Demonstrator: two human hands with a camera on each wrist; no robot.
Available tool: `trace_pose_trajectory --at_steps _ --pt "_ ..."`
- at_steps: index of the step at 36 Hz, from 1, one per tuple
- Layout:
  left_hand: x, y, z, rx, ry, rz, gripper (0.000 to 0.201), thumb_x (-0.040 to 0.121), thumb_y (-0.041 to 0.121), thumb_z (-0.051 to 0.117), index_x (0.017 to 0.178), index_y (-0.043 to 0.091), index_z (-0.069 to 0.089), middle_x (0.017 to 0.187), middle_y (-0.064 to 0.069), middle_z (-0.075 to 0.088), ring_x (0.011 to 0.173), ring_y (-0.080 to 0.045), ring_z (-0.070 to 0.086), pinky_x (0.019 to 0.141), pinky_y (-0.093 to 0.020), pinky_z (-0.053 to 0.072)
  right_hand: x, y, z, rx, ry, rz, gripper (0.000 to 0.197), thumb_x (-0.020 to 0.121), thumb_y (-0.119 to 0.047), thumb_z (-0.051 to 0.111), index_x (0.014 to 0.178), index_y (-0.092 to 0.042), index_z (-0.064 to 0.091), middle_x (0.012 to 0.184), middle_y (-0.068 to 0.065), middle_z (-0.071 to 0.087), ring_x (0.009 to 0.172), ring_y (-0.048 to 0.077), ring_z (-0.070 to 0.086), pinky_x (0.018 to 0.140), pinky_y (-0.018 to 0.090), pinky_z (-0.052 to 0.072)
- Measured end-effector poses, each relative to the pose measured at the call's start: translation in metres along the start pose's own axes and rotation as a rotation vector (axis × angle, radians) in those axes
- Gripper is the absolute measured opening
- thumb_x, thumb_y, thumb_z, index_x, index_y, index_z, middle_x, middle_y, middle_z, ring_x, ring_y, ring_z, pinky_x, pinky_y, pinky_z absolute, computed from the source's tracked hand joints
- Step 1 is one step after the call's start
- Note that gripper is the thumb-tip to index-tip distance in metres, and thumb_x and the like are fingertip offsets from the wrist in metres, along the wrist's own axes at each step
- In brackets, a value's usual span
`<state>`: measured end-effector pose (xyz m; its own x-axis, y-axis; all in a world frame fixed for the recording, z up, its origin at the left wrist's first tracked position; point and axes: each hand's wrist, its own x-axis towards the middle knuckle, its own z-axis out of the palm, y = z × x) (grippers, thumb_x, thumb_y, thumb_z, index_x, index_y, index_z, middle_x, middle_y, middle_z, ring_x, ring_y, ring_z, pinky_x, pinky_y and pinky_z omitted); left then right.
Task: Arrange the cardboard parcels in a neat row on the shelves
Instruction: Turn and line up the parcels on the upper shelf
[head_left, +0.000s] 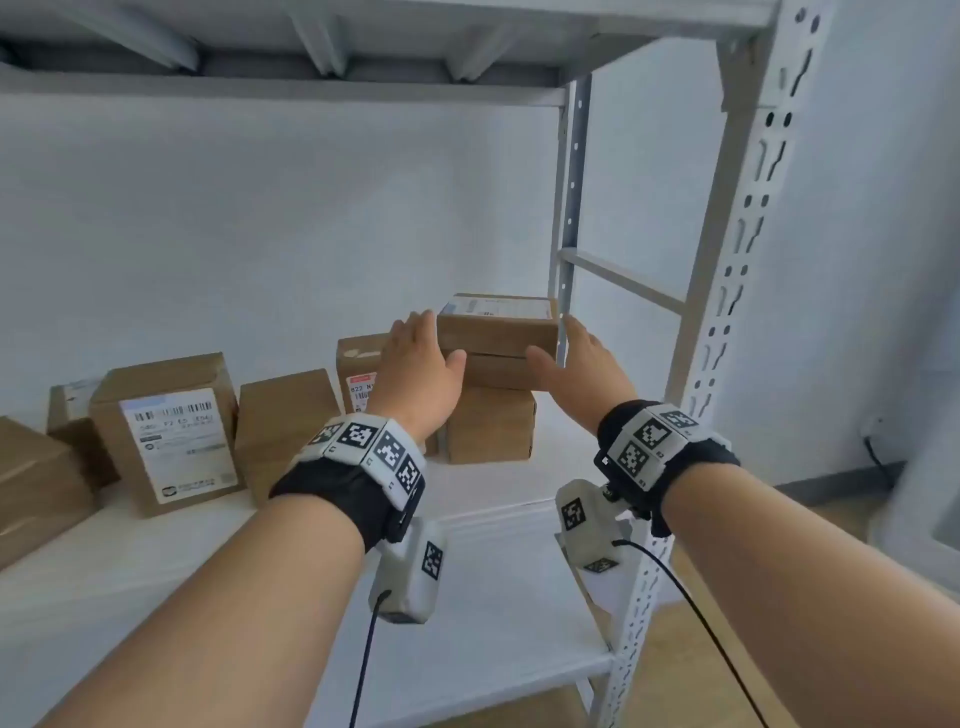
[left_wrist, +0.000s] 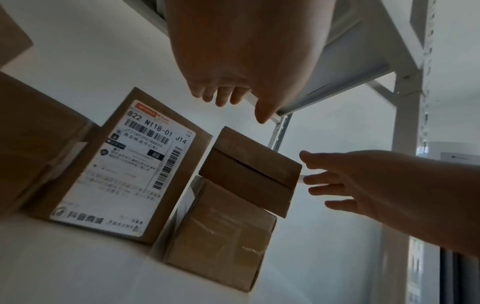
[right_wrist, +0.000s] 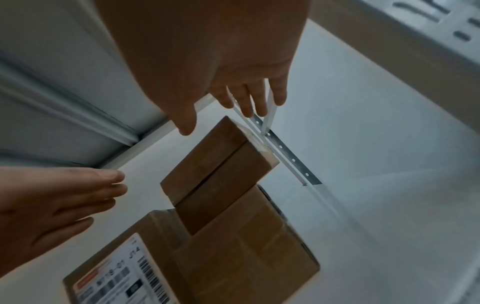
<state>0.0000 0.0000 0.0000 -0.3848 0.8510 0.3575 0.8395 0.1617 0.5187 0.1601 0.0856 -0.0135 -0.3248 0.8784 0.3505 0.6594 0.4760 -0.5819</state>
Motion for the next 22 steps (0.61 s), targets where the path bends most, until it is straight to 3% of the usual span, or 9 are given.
trace_pose_trajectory --at_steps 3,10,13,17,22 --pt "0.017 -0.002 0.004 0.072 -0.059 -0.053 0.065 0.103 0.032 0.035 0.155 0.009 0.001 0.163 -0.009 0.003 0.150 -0.026 -0.001 0.122 -0.041 0.007 0.012 0.003 0.003 0.027 -0.024 0.044 0.067 0.096 -0.050 0.038 0.151 -0.015 0.019 0.151 0.009 0.036 0.136 0.028 0.038 0.106 0.040 0.035" --pt "0.040 -0.005 0.018 0.123 -0.111 -0.108 0.066 0.102 0.035 0.034 0.155 0.010 0.003 0.159 -0.017 0.017 0.148 -0.034 0.013 0.121 -0.048 0.014 0.029 0.004 0.005 0.150 -0.058 0.089 0.061 0.097 -0.052 0.031 0.146 -0.014 0.032 0.140 0.007 0.050 0.122 0.024 0.051 0.095 0.034 0.041" --pt "0.043 -0.003 0.022 0.057 -0.063 -0.058 0.065 0.102 0.032 0.037 0.155 0.010 0.006 0.155 -0.016 0.028 0.145 -0.033 0.021 0.121 -0.046 0.014 0.032 0.005 0.005 0.217 -0.019 0.107 0.055 0.098 -0.049 0.032 0.140 -0.014 0.039 0.131 0.006 0.055 0.104 0.019 0.052 0.082 0.030 0.040" --pt "0.040 0.004 0.021 -0.064 0.035 0.005 0.065 0.101 0.030 0.042 0.155 0.015 0.009 0.156 -0.008 0.028 0.143 -0.027 0.029 0.115 -0.040 0.029 0.033 0.008 0.002 0.306 0.064 0.140 0.051 0.098 -0.046 0.032 0.135 -0.013 0.044 0.126 0.006 0.057 0.106 0.022 0.054 0.082 0.032 0.043" --pt "0.032 0.018 0.014 -0.114 0.147 0.071 0.058 0.101 0.033 0.043 0.153 0.017 0.021 0.153 -0.003 0.030 0.130 -0.023 0.047 0.103 -0.036 0.043 0.024 0.007 -0.006 0.383 0.169 0.159 0.044 0.099 -0.047 0.030 0.117 -0.012 0.049 0.105 0.004 0.059 0.092 0.022 0.056 0.074 0.034 0.045"
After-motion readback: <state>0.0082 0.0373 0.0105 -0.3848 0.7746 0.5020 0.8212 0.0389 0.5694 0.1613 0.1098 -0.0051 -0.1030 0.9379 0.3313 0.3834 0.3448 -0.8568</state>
